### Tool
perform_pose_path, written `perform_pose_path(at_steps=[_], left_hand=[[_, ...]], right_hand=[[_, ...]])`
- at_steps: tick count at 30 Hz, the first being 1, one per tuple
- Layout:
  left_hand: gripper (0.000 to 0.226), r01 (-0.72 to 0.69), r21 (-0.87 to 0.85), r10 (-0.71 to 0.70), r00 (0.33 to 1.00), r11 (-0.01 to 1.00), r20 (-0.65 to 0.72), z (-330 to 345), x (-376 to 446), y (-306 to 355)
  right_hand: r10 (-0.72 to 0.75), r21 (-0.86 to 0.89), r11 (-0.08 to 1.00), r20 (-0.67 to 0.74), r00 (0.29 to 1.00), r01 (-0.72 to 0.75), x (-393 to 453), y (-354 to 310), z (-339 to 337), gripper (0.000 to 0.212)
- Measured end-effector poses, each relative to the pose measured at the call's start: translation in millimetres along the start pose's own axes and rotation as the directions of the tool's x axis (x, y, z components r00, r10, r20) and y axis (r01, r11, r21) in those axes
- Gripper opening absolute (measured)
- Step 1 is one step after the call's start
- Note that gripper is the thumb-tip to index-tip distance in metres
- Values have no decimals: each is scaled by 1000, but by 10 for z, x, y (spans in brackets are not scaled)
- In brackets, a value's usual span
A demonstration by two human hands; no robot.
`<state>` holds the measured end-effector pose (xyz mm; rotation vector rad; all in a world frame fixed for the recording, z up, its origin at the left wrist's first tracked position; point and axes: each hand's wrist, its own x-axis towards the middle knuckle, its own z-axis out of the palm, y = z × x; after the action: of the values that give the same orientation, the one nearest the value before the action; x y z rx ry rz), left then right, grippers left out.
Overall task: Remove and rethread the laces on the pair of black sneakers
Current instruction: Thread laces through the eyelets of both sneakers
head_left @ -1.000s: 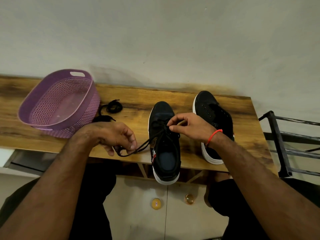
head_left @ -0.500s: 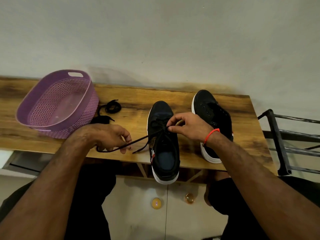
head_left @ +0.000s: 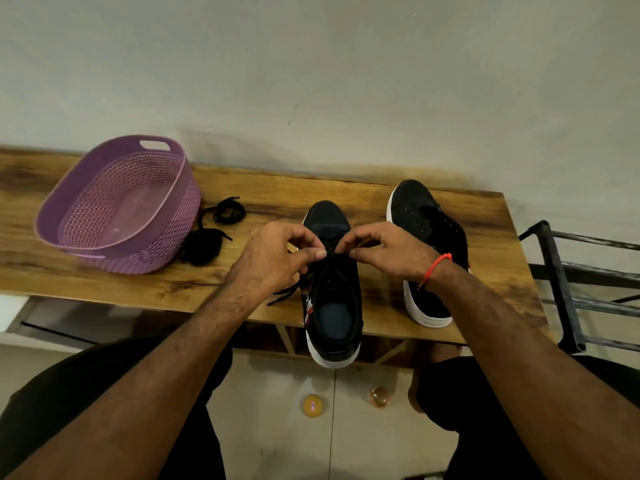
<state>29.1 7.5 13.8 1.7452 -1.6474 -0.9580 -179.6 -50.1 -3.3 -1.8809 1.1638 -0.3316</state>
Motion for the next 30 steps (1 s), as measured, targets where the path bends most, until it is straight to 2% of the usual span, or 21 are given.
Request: perform_pose_path(at_steps=[2, 6, 12, 17, 24, 30], left_hand=[[5, -12, 26, 12, 1000, 1000, 5, 29, 25, -35], [10, -5, 36, 3, 999, 999, 50, 66, 43, -85], [12, -35, 51, 33, 999, 998, 41, 66, 47, -99], [10, -80, 100, 73, 995, 992, 68, 58, 50, -114], [9, -93, 68, 91, 995, 993, 36, 108, 64, -117], [4, -58, 114, 62, 998, 992, -33, 174, 50, -100]], right_hand=[[11, 12, 1000, -7, 1000, -11, 11, -5, 30, 13], [1, -19, 1000, -16, 1000, -1, 34, -10, 97, 22], [-16, -38, 999, -15, 1000, 16, 36, 2, 98, 11], [9, 87, 996, -12, 1000, -8, 16, -15, 91, 13], [110, 274, 957, -23, 994, -99, -7, -37, 134, 18], [87, 246, 966, -27, 996, -78, -27, -38, 118, 14]])
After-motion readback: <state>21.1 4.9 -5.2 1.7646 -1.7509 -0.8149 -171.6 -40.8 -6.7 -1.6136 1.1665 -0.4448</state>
